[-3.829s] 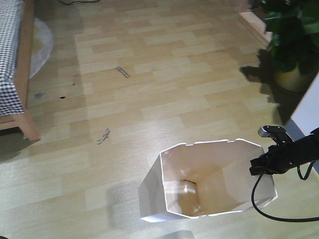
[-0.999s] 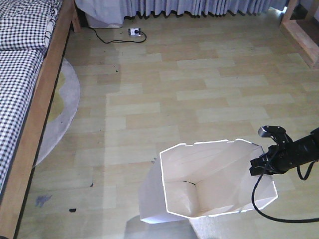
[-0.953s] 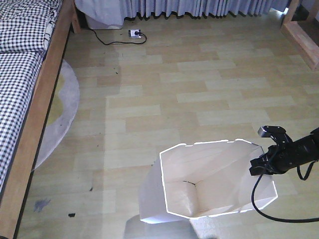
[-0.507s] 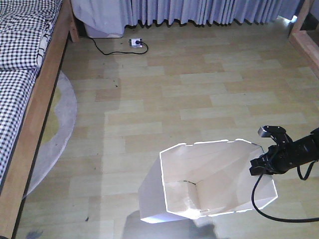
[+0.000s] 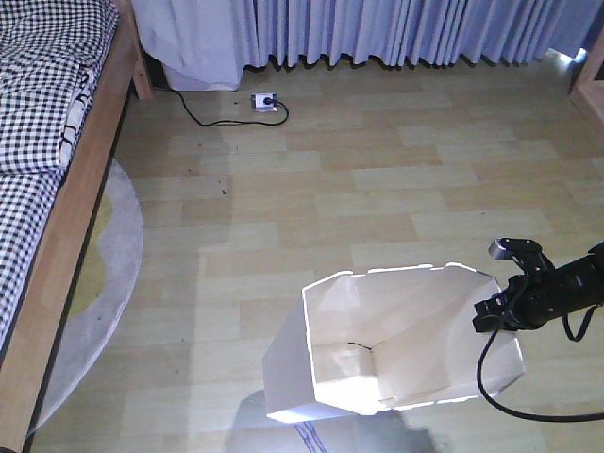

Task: Move trash bin to bedside with robot
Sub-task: 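Carry the bin in the right gripper while driving to the bedside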

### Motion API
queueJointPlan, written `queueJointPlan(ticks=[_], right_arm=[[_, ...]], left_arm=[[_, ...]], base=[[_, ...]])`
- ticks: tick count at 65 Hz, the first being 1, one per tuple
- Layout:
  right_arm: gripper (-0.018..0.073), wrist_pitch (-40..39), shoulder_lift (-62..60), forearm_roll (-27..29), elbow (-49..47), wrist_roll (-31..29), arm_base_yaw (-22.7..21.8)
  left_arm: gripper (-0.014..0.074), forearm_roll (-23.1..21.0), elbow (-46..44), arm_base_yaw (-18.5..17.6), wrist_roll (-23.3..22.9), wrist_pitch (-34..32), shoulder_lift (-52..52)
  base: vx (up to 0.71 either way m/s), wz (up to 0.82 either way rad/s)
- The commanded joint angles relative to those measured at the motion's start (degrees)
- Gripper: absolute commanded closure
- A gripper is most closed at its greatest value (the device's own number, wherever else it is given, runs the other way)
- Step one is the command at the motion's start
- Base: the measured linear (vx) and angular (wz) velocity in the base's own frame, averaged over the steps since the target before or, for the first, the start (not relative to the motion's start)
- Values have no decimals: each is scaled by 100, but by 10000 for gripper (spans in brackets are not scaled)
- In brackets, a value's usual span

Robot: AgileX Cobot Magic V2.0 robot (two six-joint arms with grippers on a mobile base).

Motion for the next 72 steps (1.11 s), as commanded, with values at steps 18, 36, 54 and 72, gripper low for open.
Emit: queueJointPlan(ticks=[18, 36, 54, 72], right_arm=[[564, 1158, -428, 373, -54, 42, -6], [564, 1158, -428, 373, -54, 42, -6], [564, 1158, -428, 373, -54, 42, -6], [564, 1158, -428, 373, -54, 42, -6]], left_arm=[[603, -12, -138, -30, -25, -419, -31], [603, -12, -138, -30, -25, -419, -31], [603, -12, -138, -30, -25, -419, -31], [603, -12, -138, -30, -25, -419, -31]], base=[[29, 7], [28, 6], [30, 7], [30, 6]])
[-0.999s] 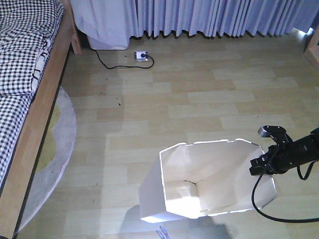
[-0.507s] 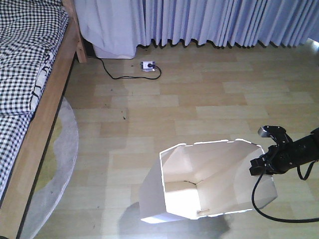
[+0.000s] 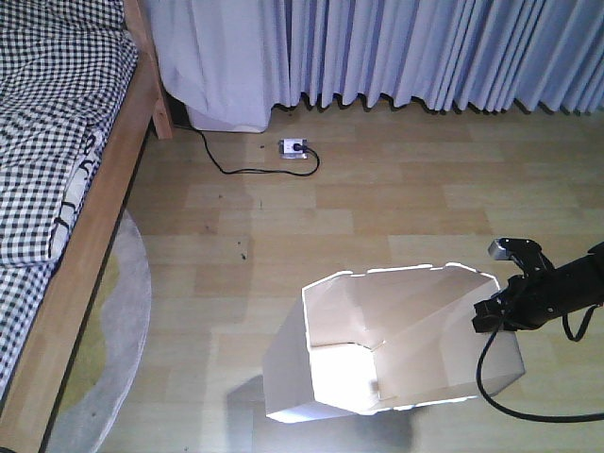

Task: Move trash bin to bedside with robot
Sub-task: 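Carry the bin in the right gripper while driving to the bedside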

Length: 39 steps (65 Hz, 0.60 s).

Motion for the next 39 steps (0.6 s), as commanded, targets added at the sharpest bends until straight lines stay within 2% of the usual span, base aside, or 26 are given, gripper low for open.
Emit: queueJointPlan(ticks=[1, 39], right_arm=[[564, 1153, -428, 373, -54, 42, -6], [564, 1153, -428, 373, -54, 42, -6]], left_arm=[[603, -12, -138, -30, -25, -419, -31], [603, -12, -138, -30, -25, -419, -31]], base=[[29, 4], [30, 1]])
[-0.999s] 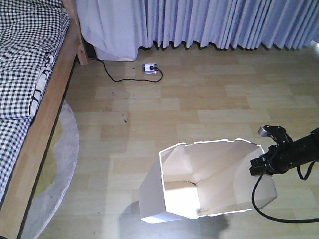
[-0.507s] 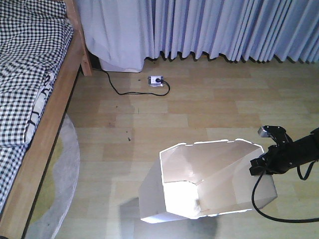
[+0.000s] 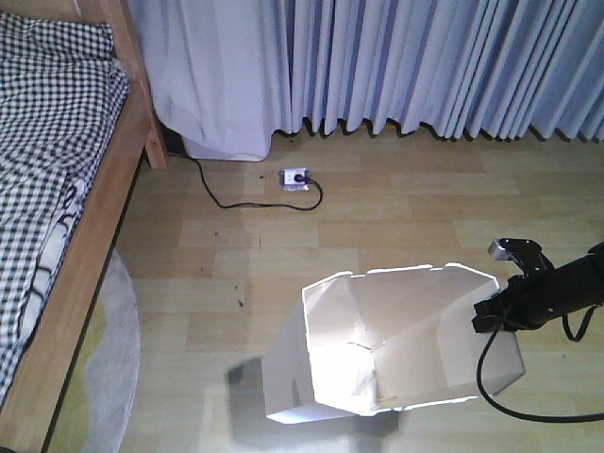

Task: Move trash bin to bedside with robot
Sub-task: 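Carry the bin in the right gripper while driving to the bedside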

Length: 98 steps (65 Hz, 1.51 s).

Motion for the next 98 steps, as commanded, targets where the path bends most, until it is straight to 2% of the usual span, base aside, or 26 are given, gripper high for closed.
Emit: queueJointPlan(ticks=[1, 98], right_arm=[[564, 1153, -428, 373, -54, 42, -6], [564, 1153, -428, 373, -54, 42, -6]], left_arm=[[603, -12, -138, -30, -25, -419, -31], [603, -12, -138, -30, -25, -419, -31]], base=[[30, -3], [28, 2]])
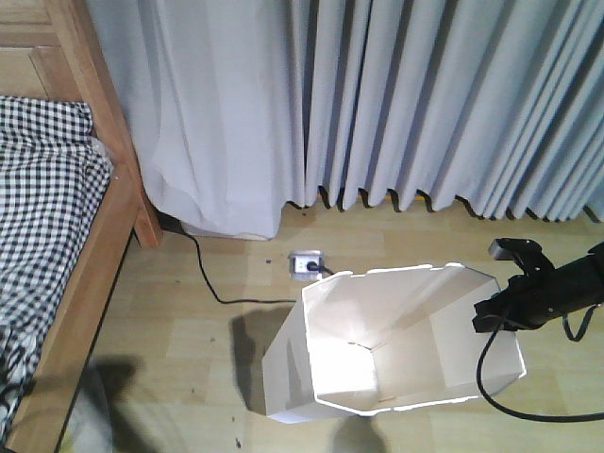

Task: Move trash bin to bedside with robot
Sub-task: 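Carry the bin in the right gripper while driving to the bedside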

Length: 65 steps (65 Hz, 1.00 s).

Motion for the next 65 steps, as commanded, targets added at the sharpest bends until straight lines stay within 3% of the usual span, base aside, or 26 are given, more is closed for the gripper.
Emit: queueJointPlan(ticks=[1, 65], right_arm=[[564, 1154, -428, 373, -54, 42, -6], [564, 1154, -428, 373, -54, 42, -6]], left_arm=[[603, -12, -138, -30, -25, -419, -31], [603, -12, -138, -30, -25, -419, -31]], base=[[22, 6], [17, 5]])
